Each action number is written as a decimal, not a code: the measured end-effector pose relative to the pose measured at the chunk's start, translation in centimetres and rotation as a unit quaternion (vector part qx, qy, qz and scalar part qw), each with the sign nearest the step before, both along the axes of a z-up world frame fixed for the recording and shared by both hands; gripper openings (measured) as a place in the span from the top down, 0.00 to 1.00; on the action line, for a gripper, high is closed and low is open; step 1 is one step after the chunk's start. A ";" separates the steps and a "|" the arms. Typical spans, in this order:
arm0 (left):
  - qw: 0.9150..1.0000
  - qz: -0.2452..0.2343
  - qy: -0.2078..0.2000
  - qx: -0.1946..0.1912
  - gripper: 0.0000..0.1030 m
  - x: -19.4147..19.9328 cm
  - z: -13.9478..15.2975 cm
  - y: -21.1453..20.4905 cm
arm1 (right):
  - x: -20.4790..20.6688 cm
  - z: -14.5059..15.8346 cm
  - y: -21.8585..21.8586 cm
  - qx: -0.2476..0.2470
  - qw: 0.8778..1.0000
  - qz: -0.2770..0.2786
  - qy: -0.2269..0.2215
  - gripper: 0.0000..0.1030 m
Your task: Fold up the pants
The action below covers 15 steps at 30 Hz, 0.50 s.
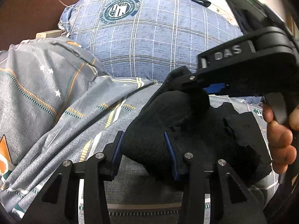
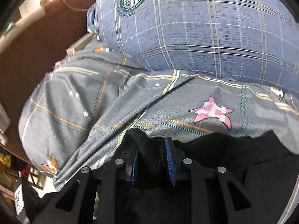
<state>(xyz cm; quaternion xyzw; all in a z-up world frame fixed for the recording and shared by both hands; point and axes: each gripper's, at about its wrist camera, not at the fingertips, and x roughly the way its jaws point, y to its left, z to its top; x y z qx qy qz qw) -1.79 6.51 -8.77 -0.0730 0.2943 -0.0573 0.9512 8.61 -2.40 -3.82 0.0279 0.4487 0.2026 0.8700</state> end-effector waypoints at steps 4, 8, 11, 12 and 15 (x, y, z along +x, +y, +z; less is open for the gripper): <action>1.000 -0.017 -0.014 0.011 0.61 -0.7 1.2 -1.0 | -1.4 0.8 -2.0 0.027 0.999 -0.002 -0.020 0.75; 0.999 -0.045 -0.029 0.003 0.61 -1.6 3.3 -3.1 | -2.6 2.4 -4.6 0.059 0.997 -0.007 -0.046 0.75; 0.996 -0.080 -0.032 -0.013 0.61 -1.7 4.9 -5.6 | -3.6 3.6 -7.8 0.084 0.994 -0.023 -0.067 0.75; 0.995 -0.093 -0.034 -0.015 0.61 -1.5 5.2 -6.6 | -4.1 4.1 -9.5 0.094 0.992 -0.034 -0.075 0.75; 0.989 -0.142 -0.043 -0.015 0.61 -1.8 6.3 -10.7 | -5.1 4.7 -14.0 0.124 0.986 -0.062 -0.090 0.75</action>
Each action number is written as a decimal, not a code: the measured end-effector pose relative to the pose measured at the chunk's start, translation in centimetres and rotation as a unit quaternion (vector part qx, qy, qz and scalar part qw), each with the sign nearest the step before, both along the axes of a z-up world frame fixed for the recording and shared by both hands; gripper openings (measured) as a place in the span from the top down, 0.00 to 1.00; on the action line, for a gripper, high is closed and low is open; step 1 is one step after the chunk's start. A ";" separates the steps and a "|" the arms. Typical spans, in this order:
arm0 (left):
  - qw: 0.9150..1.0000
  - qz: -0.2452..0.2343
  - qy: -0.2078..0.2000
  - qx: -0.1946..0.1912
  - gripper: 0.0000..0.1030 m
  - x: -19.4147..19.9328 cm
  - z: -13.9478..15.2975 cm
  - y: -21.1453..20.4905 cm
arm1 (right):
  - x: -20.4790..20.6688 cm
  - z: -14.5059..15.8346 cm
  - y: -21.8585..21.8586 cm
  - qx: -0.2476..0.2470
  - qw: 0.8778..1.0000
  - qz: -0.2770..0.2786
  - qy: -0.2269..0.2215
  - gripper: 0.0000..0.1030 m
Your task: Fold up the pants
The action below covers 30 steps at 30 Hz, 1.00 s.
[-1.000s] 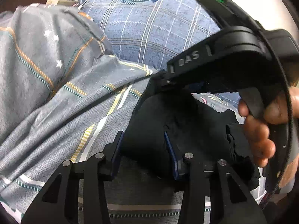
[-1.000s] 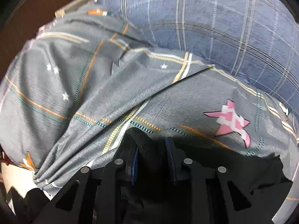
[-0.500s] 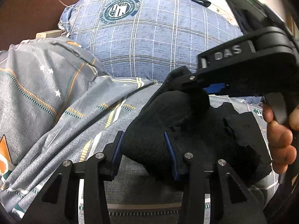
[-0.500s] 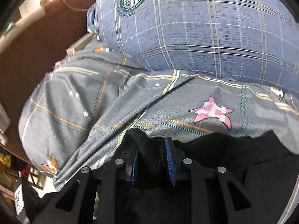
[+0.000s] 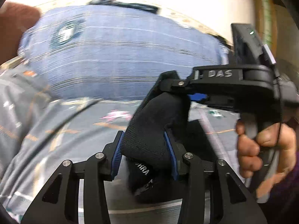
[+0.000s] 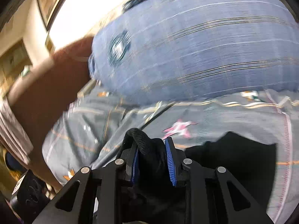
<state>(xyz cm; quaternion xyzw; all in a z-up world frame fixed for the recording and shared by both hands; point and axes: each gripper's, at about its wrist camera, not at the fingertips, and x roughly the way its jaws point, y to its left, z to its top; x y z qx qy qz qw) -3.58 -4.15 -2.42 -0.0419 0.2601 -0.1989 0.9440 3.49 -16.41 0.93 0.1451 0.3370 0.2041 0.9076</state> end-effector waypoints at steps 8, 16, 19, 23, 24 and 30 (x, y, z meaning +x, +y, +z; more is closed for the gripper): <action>0.994 -0.106 0.012 0.035 0.60 1.0 -1.6 -11.4 | -1.8 -3.4 -14.1 0.089 0.991 -0.104 0.006 0.75; 0.973 -0.220 0.051 0.055 0.35 -0.7 -3.3 -15.5 | 0.0 -8.8 -23.6 0.162 0.970 -0.162 0.083 0.69; 0.970 -0.229 0.055 0.050 0.35 -2.2 -2.8 -14.2 | -1.4 -7.4 -24.6 0.111 0.972 -0.205 0.032 0.69; 0.980 -0.189 0.067 0.020 0.35 -1.0 -1.3 -10.5 | -3.5 -6.3 -25.1 0.123 0.972 -0.198 -0.005 0.69; 0.983 -0.172 0.063 0.017 0.34 -0.3 -0.9 -9.7 | -4.0 -6.0 -24.7 0.120 0.974 -0.189 -0.018 0.69; 0.994 -0.070 0.052 0.066 0.34 5.0 -0.5 -8.7 | -4.7 -4.7 -19.9 0.071 0.989 -0.114 -0.057 0.69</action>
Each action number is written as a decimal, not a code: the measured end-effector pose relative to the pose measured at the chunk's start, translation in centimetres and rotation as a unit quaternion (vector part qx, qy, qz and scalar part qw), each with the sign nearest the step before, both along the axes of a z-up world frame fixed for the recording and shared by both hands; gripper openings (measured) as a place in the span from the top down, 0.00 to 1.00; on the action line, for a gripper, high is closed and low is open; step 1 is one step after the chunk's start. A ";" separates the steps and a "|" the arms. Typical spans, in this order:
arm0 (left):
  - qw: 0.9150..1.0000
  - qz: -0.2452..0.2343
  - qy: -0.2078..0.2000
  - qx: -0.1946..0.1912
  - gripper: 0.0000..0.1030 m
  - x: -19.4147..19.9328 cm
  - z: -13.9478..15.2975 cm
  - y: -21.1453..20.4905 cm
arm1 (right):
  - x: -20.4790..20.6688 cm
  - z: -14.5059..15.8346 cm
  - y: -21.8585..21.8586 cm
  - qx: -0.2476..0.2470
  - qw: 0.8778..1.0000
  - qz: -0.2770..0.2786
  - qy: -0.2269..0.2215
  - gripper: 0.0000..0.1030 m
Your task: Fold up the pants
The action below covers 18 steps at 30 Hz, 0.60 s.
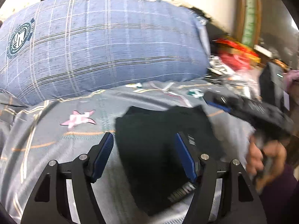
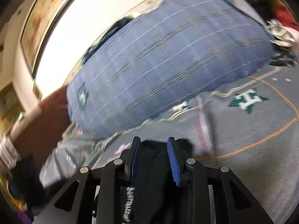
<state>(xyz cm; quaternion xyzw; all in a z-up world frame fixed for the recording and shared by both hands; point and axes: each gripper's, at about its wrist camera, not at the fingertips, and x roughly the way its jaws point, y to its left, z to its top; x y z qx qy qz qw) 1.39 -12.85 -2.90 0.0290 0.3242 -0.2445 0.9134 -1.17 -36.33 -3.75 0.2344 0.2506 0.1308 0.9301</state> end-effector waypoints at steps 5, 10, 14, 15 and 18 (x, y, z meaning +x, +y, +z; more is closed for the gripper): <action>0.997 0.020 0.029 0.071 0.34 2.8 -3.1 -2.9 | 2.7 -2.9 3.3 -0.039 0.997 0.014 0.068 0.69; 0.991 0.051 0.098 0.078 0.09 4.5 -6.1 -1.9 | 4.8 -6.1 3.7 -0.057 0.990 0.004 0.126 0.69; 0.988 0.048 0.121 0.079 0.04 5.2 -6.4 -1.3 | 5.1 -6.4 3.8 -0.060 0.990 0.005 0.127 0.67; 0.989 0.048 0.118 0.082 0.04 5.1 -6.3 -1.4 | 5.1 -6.5 3.9 -0.061 0.990 0.005 0.127 0.66; 0.989 0.053 0.104 0.087 0.02 4.5 -6.2 -1.6 | 5.4 -6.8 3.7 -0.061 0.990 0.005 0.125 0.63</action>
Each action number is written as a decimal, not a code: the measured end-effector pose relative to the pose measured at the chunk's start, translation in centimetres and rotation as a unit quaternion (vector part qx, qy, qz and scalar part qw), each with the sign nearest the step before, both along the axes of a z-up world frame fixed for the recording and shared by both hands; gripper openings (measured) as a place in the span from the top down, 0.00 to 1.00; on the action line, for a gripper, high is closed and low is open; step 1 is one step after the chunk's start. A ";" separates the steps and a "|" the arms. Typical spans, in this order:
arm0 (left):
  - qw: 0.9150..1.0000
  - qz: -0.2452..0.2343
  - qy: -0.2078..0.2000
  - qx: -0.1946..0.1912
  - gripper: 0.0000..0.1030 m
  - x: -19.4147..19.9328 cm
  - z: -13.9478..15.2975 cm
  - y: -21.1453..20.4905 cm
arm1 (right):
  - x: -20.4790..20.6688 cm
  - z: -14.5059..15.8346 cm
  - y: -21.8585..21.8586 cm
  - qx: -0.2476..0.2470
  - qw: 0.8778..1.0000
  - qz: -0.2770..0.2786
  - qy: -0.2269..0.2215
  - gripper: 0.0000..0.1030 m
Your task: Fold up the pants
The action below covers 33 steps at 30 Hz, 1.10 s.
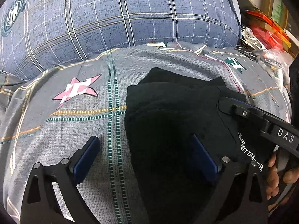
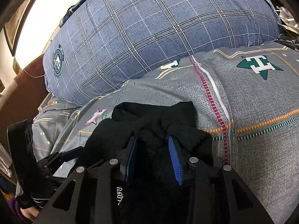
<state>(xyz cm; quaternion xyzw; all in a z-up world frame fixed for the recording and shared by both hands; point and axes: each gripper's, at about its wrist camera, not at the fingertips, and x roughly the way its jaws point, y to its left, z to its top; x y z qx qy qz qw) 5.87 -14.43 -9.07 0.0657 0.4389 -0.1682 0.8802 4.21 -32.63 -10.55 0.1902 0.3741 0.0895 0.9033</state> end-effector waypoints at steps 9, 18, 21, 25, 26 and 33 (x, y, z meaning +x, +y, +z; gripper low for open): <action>0.999 0.028 0.009 -0.023 0.01 -0.1 0.0 0.6 | -1.0 0.0 0.2 -0.006 1.000 -0.001 -0.012 0.61; 0.996 0.054 -0.065 -0.020 0.03 -4.1 3.0 4.2 | -5.7 3.1 1.6 -0.096 0.992 0.002 -0.076 0.57; 0.997 0.041 -0.065 0.009 0.02 -4.5 1.5 3.7 | -6.1 2.2 3.2 -0.139 0.988 0.027 -0.055 0.56; 0.997 0.038 -0.059 0.021 0.00 -3.9 0.2 3.3 | -5.9 0.5 5.0 -0.211 0.976 0.038 -0.041 0.56; 0.997 0.035 -0.060 0.027 0.00 -3.9 0.2 3.4 | -6.0 0.4 5.0 -0.213 0.975 0.037 -0.042 0.56; 0.997 0.031 -0.064 0.035 0.02 -4.5 2.9 3.6 | -6.8 1.9 3.8 -0.165 0.985 0.019 -0.045 0.53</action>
